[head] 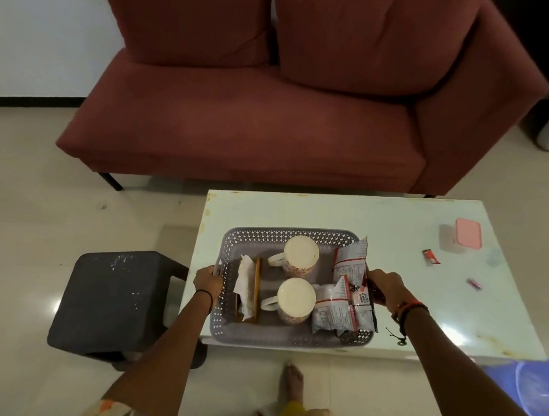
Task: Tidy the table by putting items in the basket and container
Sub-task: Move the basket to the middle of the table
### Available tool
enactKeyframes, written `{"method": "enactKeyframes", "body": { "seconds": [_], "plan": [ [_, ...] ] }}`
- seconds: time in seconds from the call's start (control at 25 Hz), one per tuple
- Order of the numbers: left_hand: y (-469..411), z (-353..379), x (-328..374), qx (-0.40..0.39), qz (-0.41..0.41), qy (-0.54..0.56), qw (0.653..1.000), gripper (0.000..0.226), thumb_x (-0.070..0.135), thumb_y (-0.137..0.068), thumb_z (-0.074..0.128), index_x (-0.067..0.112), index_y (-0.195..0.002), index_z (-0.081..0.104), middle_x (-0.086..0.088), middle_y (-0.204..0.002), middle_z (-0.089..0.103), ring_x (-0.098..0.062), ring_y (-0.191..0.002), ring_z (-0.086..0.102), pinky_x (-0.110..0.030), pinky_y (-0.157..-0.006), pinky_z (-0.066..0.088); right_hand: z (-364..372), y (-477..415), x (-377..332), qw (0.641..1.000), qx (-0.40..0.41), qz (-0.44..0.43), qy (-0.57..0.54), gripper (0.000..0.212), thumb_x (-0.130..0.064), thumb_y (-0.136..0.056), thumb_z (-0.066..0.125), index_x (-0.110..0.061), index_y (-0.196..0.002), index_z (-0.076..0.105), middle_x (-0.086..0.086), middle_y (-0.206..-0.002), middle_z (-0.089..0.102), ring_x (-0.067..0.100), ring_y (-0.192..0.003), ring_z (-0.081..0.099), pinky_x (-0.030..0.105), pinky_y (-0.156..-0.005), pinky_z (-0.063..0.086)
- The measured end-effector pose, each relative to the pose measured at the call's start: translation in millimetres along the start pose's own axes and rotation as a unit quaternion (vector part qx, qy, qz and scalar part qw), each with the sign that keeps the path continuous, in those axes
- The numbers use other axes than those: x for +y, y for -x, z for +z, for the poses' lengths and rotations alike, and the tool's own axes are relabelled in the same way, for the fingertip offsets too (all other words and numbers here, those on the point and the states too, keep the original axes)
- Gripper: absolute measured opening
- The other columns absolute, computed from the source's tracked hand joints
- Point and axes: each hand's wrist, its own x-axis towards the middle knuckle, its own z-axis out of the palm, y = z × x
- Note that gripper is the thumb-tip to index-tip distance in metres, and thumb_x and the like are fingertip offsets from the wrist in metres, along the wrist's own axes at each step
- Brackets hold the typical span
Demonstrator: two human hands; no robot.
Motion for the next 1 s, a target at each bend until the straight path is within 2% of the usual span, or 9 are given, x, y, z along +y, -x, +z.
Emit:
{"method": "enactKeyframes", "body": {
  "seconds": [0.12,0.28,0.36,0.44,0.56,0.64,0.76,0.88,1.0],
  "plan": [
    [12.8,31.1,10.7,-0.008,0.015,0.006,1.000,0.016,0.010,-0.094,0.048,0.006,-0.081,0.057,-0.017,-0.088,0.056,-0.026,-0.084,0.050,-0.047,-0.087,0.051,-38.2,-2.4,12.7,1.000,0.006,0.001,-0.022,0.020,-0.009,-0.092,0.047,0.002,-0.077,0.054,0.017,-0.079,0.059,0.029,-0.075,0.055,0.032,-0.070,0.047],
    [23.0,79.7,32.2,-0.023,0.034,-0.019,0.999,0.021,0.009,-0.092,0.051,0.008,-0.072,0.056,-0.017,-0.082,0.056,-0.023,-0.078,0.049,-0.031,-0.072,0.039,-84.6,-25.6,23.1,0.999,0.015,0.014,-0.035,0.019,-0.009,-0.091,0.047,0.007,-0.095,0.057,0.023,-0.092,0.060,0.031,-0.085,0.056,0.035,-0.074,0.049],
    [24.9,108.5,43.3,-0.020,0.025,-0.017,0.999,0.016,0.007,-0.091,0.052,0.002,-0.082,0.064,-0.020,-0.087,0.060,-0.029,-0.083,0.055,-0.035,-0.076,0.045,-107.3,-43.0,26.5,0.999,0.011,0.021,-0.031,0.025,-0.009,-0.092,0.046,0.010,-0.104,0.058,0.024,-0.095,0.060,0.032,-0.087,0.056,0.037,-0.078,0.050],
    [25.3,140.9,52.1,-0.021,0.017,-0.018,0.999,0.020,0.007,-0.090,0.054,-0.001,-0.103,0.067,-0.021,-0.095,0.063,-0.032,-0.089,0.058,-0.043,-0.088,0.050,-130.1,-65.6,29.4,0.999,0.024,0.038,-0.026,0.026,-0.007,-0.092,0.047,0.011,-0.106,0.058,0.024,-0.096,0.060,0.032,-0.086,0.055,0.043,-0.085,0.051],
    [21.3,181.8,61.9,-0.032,0.017,-0.016,0.999,0.018,0.017,-0.090,0.058,0.004,-0.099,0.067,-0.017,-0.088,0.061,-0.025,-0.084,0.054,-0.045,-0.087,0.050,-154.4,-99.4,27.1,0.998,0.038,0.054,-0.015,0.014,-0.006,-0.091,0.048,0.004,-0.095,0.058,0.023,-0.094,0.060,0.031,-0.085,0.056,0.045,-0.093,0.050],
    [12.3,209.7,65.8,-0.021,0.018,-0.022,0.999,0.022,0.018,-0.089,0.059,0.002,-0.102,0.068,-0.013,-0.085,0.060,-0.024,-0.081,0.053,-0.038,-0.079,0.048,-170.2,-122.9,25.1,0.997,0.042,0.059,0.014,0.013,-0.006,-0.091,0.048,-0.001,-0.081,0.054,0.020,-0.089,0.060,0.029,-0.083,0.056,0.040,-0.087,0.051],
    [-0.2,242.3,65.8,-0.034,-0.027,0.014,0.999,0.017,0.012,-0.088,0.060,0.003,-0.101,0.067,-0.014,-0.089,0.059,-0.025,-0.084,0.053,-0.048,-0.087,0.051,-186.1,-155.1,24.1,0.996,0.012,0.073,0.058,0.025,-0.006,-0.091,0.046,-0.012,-0.067,0.049,0.009,-0.076,0.055,0.023,-0.071,0.054,0.033,-0.069,0.049],
    [-20.6,267.6,62.6,-0.055,-0.048,0.025,0.997,0.007,0.009,-0.087,0.061,0.012,-0.087,0.067,-0.014,-0.092,0.060,-0.025,-0.087,0.053,-0.051,-0.091,0.049,-190.0,-190.8,27.3,0.994,-0.001,0.081,0.074,0.028,-0.005,-0.090,0.047,-0.017,-0.066,0.048,0.002,-0.071,0.051,0.015,-0.063,0.050,0.026,-0.061,0.045],
    [-44.6,285.4,59.4,-0.052,-0.063,0.039,0.996,0.014,0.006,-0.087,0.061,0.008,-0.098,0.068,-0.013,-0.093,0.061,-0.026,-0.088,0.055,-0.050,-0.090,0.050,-181.6,-227.1,28.2,0.992,-0.001,0.074,0.106,0.028,-0.006,-0.090,0.048,-0.019,-0.065,0.047,-0.001,-0.070,0.049,0.012,-0.060,0.047,0.022,-0.056,0.042]
  ]
}}
